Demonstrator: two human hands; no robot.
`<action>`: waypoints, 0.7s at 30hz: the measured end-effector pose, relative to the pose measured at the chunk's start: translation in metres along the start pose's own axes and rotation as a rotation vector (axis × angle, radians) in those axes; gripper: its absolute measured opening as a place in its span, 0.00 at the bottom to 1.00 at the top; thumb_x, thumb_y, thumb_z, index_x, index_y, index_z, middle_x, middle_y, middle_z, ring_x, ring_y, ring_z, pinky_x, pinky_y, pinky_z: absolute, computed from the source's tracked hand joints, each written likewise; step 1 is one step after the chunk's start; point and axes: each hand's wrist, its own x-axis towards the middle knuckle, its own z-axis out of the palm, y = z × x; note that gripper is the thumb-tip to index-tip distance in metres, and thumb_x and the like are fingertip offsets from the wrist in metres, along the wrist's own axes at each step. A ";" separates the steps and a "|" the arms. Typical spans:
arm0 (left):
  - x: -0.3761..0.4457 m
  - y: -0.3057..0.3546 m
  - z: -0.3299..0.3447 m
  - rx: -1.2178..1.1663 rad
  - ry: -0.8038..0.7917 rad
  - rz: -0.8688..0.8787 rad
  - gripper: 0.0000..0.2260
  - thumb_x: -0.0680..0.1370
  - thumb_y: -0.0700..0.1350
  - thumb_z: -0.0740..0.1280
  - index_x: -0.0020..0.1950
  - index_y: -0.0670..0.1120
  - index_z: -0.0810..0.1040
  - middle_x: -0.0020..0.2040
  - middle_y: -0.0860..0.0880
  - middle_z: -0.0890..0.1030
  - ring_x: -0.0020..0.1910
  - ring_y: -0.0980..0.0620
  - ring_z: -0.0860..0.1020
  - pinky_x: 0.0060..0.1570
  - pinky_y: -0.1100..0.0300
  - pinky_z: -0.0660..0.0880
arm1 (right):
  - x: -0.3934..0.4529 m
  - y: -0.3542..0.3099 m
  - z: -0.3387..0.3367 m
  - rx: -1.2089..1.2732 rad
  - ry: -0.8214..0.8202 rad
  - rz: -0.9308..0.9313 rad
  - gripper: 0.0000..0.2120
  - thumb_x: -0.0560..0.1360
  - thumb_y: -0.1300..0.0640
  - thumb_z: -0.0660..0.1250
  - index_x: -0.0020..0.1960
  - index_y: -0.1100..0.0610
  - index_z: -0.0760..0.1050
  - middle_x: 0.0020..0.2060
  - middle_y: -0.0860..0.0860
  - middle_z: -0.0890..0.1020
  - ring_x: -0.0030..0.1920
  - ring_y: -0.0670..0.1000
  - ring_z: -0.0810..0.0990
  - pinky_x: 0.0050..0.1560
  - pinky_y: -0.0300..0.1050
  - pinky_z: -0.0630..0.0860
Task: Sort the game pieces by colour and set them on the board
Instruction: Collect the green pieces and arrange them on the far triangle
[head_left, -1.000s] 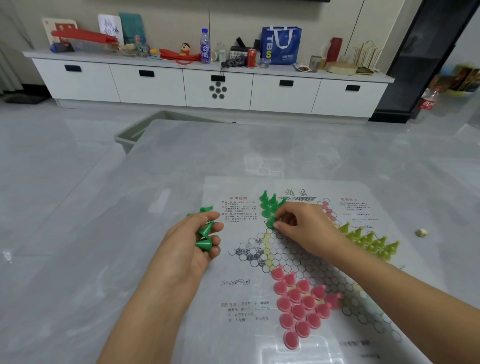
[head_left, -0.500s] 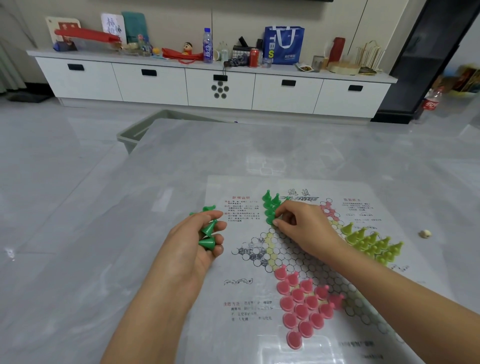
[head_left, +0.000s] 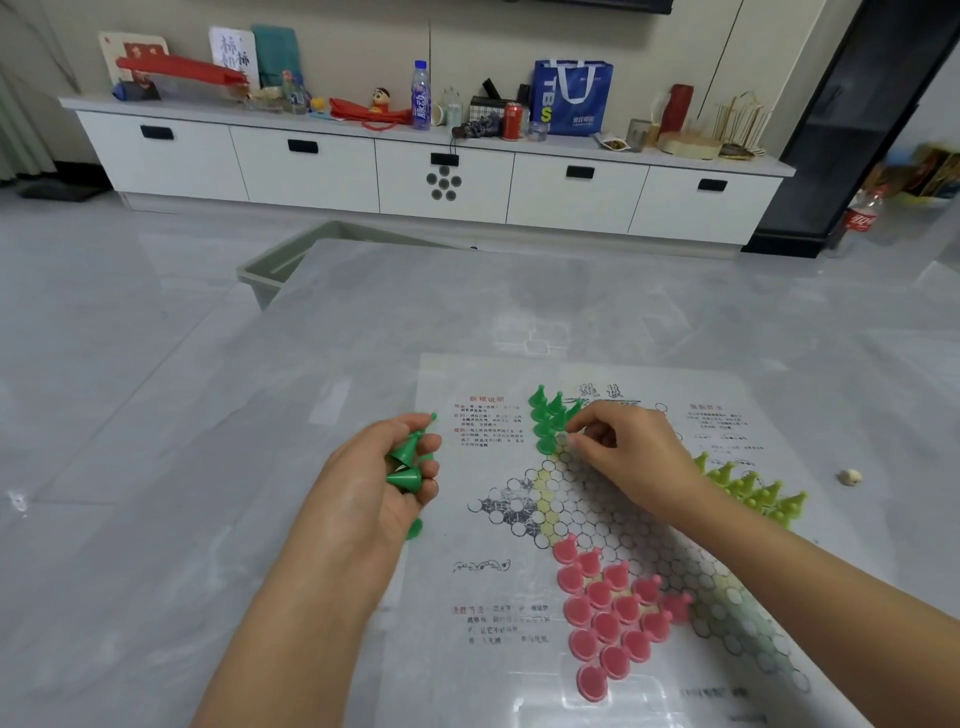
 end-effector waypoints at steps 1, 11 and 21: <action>0.000 0.003 -0.002 -0.021 0.011 0.019 0.08 0.76 0.36 0.57 0.43 0.41 0.76 0.34 0.44 0.76 0.23 0.55 0.72 0.23 0.68 0.69 | 0.000 -0.002 -0.003 0.005 0.022 0.003 0.04 0.73 0.57 0.67 0.47 0.55 0.79 0.34 0.43 0.78 0.36 0.39 0.75 0.37 0.26 0.71; 0.003 0.014 -0.021 -0.067 0.135 0.155 0.06 0.78 0.37 0.59 0.44 0.44 0.74 0.40 0.45 0.80 0.24 0.57 0.69 0.21 0.69 0.67 | 0.012 -0.078 0.031 -0.157 -0.218 -0.356 0.09 0.74 0.59 0.63 0.53 0.56 0.77 0.41 0.47 0.76 0.40 0.45 0.72 0.42 0.37 0.70; 0.003 0.019 -0.027 -0.077 0.092 0.173 0.06 0.75 0.35 0.64 0.46 0.44 0.77 0.34 0.53 0.85 0.21 0.60 0.69 0.20 0.69 0.66 | 0.020 -0.098 0.062 -0.330 -0.241 -0.317 0.08 0.74 0.57 0.63 0.51 0.60 0.71 0.47 0.56 0.76 0.47 0.57 0.74 0.44 0.49 0.73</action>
